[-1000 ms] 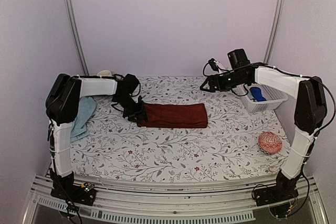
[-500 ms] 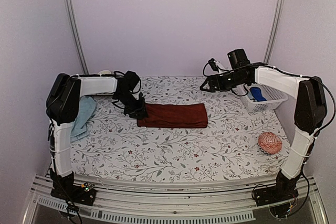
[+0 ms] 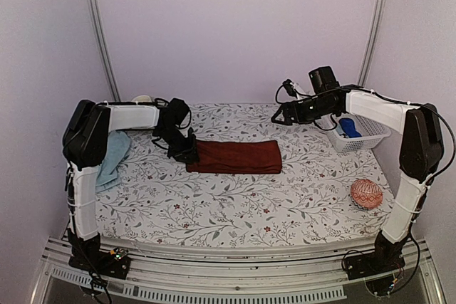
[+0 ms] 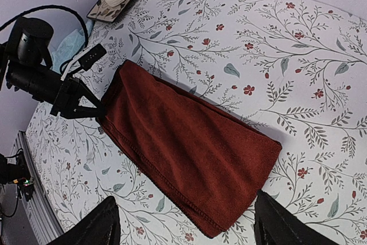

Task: Roll the towels
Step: Adjust the towel at the center of the board.

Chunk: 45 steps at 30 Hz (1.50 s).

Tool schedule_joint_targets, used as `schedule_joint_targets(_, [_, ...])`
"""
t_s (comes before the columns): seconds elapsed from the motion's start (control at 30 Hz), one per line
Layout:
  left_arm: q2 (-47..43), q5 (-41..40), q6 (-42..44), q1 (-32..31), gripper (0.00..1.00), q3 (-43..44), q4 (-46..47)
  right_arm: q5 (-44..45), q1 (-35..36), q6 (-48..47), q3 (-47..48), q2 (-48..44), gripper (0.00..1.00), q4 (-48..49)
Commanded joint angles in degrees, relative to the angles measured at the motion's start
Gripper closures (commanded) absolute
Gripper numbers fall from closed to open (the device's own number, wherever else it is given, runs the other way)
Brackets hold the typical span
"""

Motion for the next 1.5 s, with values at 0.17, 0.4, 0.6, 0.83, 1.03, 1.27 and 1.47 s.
schedule_joint_targets(0.17, [2.29,-0.42,0.17,0.53,0.8,0.75,0.34,-0.12,0.34,-0.35,-0.24,-1.19,0.2,0.2])
schedule_joint_targets(0.4, [1.88,-0.85,-0.05,0.44,0.96,0.49,0.4,-0.25,0.34,-0.35,-0.69,-1.66,0.19,0.4])
schedule_joint_targets(0.6, [0.23,-0.76,-0.65,0.37,1.0,0.66,0.5,-0.6,0.29,-0.23,-0.68,-1.72,0.19,0.42])
schedule_joint_targets(0.83, [-1.93,-0.23,-2.21,0.06,1.0,1.3,0.27,-0.95,0.3,-0.13,-0.69,-1.78,0.18,0.53])
schedule_joint_targets(1.03, [-3.31,-1.7,-2.65,-0.51,1.0,1.66,-1.87,-0.99,0.34,-0.06,-0.78,-1.75,0.17,0.42])
schedule_joint_targets(1.27, [-6.67,-3.98,-3.78,-0.61,1.0,-1.93,-2.4,-0.68,0.28,-0.05,-0.86,-1.63,0.16,0.23])
schedule_joint_targets(1.47, [-7.2,-4.05,-4.16,-1.19,1.0,-3.98,-2.62,-0.97,0.37,0.05,-0.49,-1.27,0.15,0.02])
